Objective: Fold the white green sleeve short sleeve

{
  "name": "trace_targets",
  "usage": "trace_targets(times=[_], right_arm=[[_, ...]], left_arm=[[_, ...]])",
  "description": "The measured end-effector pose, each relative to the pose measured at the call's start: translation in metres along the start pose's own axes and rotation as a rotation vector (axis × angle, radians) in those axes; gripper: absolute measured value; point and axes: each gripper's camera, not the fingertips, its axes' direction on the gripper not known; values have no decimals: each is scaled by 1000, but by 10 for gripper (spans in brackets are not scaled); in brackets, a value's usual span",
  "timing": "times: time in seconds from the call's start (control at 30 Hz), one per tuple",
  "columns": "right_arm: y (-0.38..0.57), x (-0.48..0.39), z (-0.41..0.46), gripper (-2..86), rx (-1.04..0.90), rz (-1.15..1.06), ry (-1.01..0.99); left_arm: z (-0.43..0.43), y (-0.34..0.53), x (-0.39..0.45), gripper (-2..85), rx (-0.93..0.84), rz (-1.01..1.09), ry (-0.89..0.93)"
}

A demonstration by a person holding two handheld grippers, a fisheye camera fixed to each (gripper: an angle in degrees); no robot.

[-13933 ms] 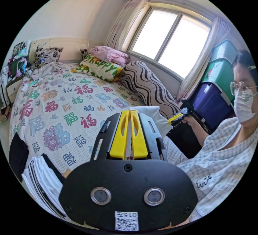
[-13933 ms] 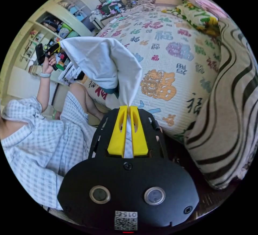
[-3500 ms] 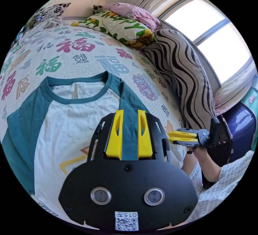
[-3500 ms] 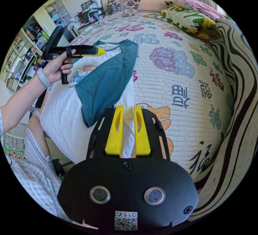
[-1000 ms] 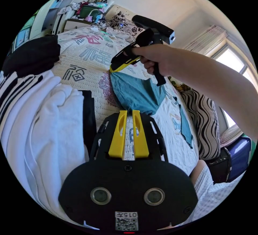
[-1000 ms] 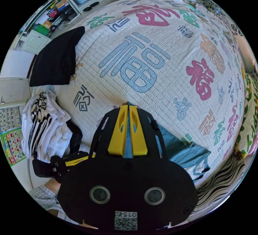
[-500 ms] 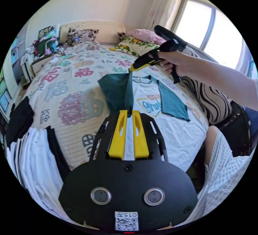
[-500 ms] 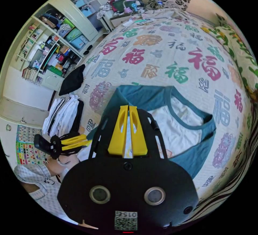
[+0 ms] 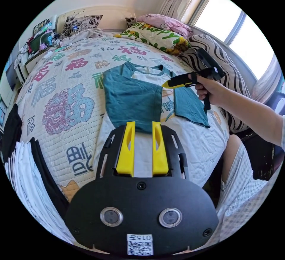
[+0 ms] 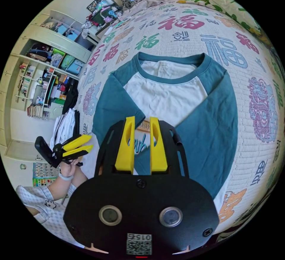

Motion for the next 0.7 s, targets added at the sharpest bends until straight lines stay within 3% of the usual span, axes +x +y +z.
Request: trace_targets(times=[0.17,0.27,0.4,0.6,0.7], right_arm=[[-6,12,8,7,-51,23,20],[3,20,-9,-5,-18,10,-20],[22,26,-34,-7,23,-33,15],[45,50,-35,21,-78,-33,66],[53,52,-53,47,-20,-45,110]], left_arm=[[45,-12,20,4,-121,63,-10],[39,-14,18,-6,-74,22,71],[27,-12,26,-7,-9,30,132],[55,-15,26,9,-97,-11,192],[42,-21,28,35,-26,-6,143]])
